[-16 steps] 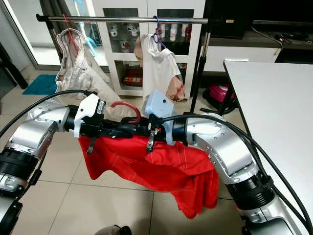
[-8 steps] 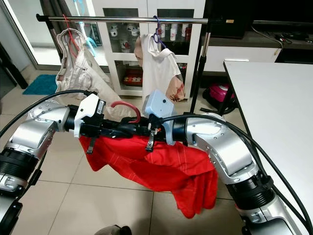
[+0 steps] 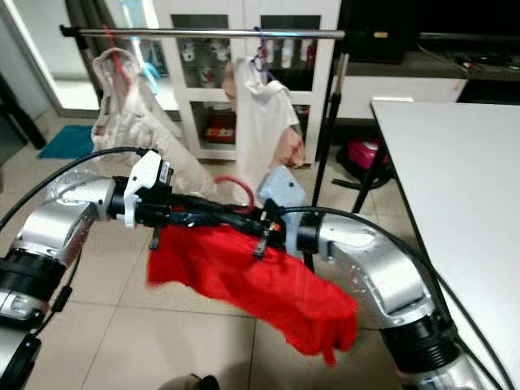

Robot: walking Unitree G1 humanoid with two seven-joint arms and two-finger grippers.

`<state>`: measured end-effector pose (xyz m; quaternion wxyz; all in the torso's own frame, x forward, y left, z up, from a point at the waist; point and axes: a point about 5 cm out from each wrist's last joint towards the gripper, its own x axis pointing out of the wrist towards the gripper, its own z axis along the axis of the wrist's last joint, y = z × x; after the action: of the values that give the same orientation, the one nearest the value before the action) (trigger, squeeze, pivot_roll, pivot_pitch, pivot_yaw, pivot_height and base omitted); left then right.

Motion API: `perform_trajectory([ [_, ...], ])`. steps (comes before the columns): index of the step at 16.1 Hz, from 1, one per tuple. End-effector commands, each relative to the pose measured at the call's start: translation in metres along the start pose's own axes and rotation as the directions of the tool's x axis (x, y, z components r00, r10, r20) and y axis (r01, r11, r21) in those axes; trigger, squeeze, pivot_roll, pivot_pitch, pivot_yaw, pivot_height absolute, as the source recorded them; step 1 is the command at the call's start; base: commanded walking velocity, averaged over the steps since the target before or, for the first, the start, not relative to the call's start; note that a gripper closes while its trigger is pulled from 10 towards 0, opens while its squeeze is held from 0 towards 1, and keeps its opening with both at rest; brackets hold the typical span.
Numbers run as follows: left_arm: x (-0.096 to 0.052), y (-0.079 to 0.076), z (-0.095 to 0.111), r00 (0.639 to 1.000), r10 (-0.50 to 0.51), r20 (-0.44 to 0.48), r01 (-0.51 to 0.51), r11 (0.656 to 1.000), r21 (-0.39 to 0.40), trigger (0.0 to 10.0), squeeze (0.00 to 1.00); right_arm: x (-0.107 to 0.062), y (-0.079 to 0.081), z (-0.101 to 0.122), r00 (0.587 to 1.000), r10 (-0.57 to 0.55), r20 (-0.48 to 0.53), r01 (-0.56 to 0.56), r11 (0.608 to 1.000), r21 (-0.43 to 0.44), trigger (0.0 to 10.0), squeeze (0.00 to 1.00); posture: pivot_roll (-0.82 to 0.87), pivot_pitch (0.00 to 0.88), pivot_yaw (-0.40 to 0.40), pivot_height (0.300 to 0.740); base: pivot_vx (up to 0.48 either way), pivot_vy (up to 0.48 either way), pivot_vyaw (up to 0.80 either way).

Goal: Hang hanger

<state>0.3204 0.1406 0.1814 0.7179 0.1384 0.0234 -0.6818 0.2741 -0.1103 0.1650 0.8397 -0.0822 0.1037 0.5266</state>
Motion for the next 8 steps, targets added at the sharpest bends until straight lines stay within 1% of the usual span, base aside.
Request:
perform_trajectory([
  [1, -0.007, 0.006, 0.015, 0.999, 0.024, 0.037, -0.026, 0.998, 0.06, 10.0, 1.0, -0.002, -0.003, -0.006, 0.999, -0.016, -0.032, 0.016, 1.0, 0.005, 0.0, 0.0, -0.15, 0.0, 0.095, 0.74, 0.0, 0.0, 0.0],
  [3, -0.007, 0.007, 0.015, 0.998, 0.042, 0.045, -0.045, 0.997, 0.061, 10.0, 1.0, -0.003, -0.007, -0.011, 0.998, -0.034, -0.05, 0.034, 0.999, 0.007, 0.0, 0.0, -0.13, 0.0, 0.087, 0.74, 0.0, 0.0, 0.0],
  [4, -0.006, 0.01, 0.023, 0.989, 0.103, 0.108, -0.112, 0.99, 0.084, 10.0, 1.0, -0.004, -0.008, -0.012, 0.997, -0.058, -0.046, 0.06, 0.998, 0.035, 0.0, 0.0, -0.13, 0.0, 0.079, 0.74, 0.0, 0.0, 0.0],
  [5, -0.006, 0.012, 0.028, 0.976, 0.142, 0.166, -0.157, 0.984, 0.085, 10.0, 1.0, -0.004, -0.01, -0.014, 0.995, -0.079, -0.055, 0.081, 0.996, 0.045, 0.0, 0.0, -0.13, 0.0, 0.079, 0.74, 0.0, 0.0, 0.0],
  [6, -0.005, 0.014, 0.035, 0.94, 0.207, 0.271, -0.227, 0.973, 0.046, 10.0, 1.0, -0.003, -0.014, -0.02, 0.987, -0.143, -0.069, 0.148, 0.987, 0.066, 0.0, 0.0, -0.13, 0.0, 0.082, 0.74, 0.0, 0.0, 0.0],
  [7, -0.004, 0.013, 0.035, 0.924, 0.234, 0.303, -0.249, 0.969, 0.008, 10.0, 0.93, -0.002, -0.018, -0.022, 0.979, -0.189, -0.07, 0.195, 0.978, 0.078, 0.0, 0.0, -0.13, 0.0, 0.088, 0.74, 0.0, 0.0, 0.0],
  [8, -0.002, 0.013, 0.022, 0.902, 0.355, 0.245, -0.348, 0.935, -0.074, 10.0, 0.21, -0.001, -0.025, -0.022, 0.955, -0.296, -0.032, 0.298, 0.947, 0.125, 0.0, 0.0, -0.14, 0.0, 0.091, 0.74, 0.0, 0.0, 0.0],
])
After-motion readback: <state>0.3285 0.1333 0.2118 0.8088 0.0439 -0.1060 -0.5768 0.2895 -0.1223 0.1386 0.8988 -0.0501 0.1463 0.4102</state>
